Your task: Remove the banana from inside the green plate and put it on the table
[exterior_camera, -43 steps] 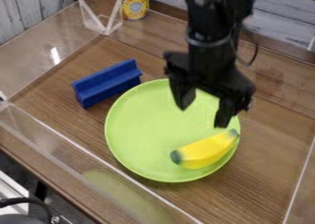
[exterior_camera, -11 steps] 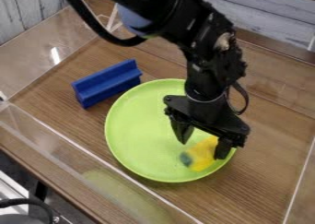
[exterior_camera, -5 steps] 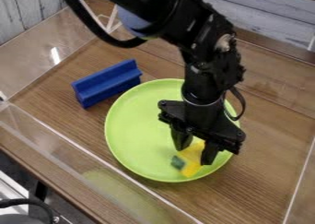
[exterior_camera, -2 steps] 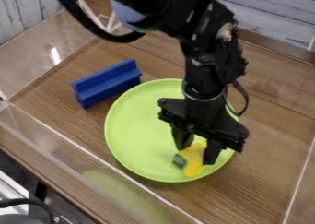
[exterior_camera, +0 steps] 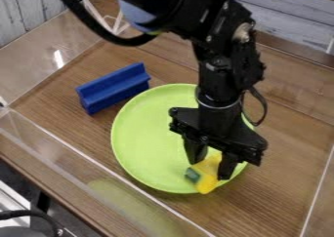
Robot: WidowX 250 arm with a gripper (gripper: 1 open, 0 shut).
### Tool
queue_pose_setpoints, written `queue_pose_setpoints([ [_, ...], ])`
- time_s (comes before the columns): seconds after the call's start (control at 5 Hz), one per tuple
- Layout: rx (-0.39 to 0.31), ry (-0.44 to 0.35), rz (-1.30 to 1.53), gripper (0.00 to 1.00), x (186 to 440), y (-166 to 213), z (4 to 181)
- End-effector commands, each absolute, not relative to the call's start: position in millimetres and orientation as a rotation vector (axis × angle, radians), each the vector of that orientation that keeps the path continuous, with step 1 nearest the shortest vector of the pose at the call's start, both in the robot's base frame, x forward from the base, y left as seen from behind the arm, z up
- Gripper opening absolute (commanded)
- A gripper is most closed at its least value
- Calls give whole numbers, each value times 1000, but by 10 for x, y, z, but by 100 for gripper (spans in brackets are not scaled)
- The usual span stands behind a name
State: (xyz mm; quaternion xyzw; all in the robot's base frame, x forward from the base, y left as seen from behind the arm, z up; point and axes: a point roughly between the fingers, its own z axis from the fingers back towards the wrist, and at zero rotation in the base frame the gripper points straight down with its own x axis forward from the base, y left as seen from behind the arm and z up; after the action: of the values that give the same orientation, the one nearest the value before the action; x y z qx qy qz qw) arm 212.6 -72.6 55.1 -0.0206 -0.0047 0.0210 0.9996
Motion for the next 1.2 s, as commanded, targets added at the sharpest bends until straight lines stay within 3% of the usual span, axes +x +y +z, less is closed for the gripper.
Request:
queue_pose_setpoints([
  [0.0, -77, -57, 32, 0, 2196, -822, 709],
  [0.2, -97, -48, 29, 0, 2171, -881, 730],
  [0.4, -118, -32, 23, 100, 2149, -948, 741],
  [1.0, -154, -63, -17, 100, 2231, -1227, 818],
])
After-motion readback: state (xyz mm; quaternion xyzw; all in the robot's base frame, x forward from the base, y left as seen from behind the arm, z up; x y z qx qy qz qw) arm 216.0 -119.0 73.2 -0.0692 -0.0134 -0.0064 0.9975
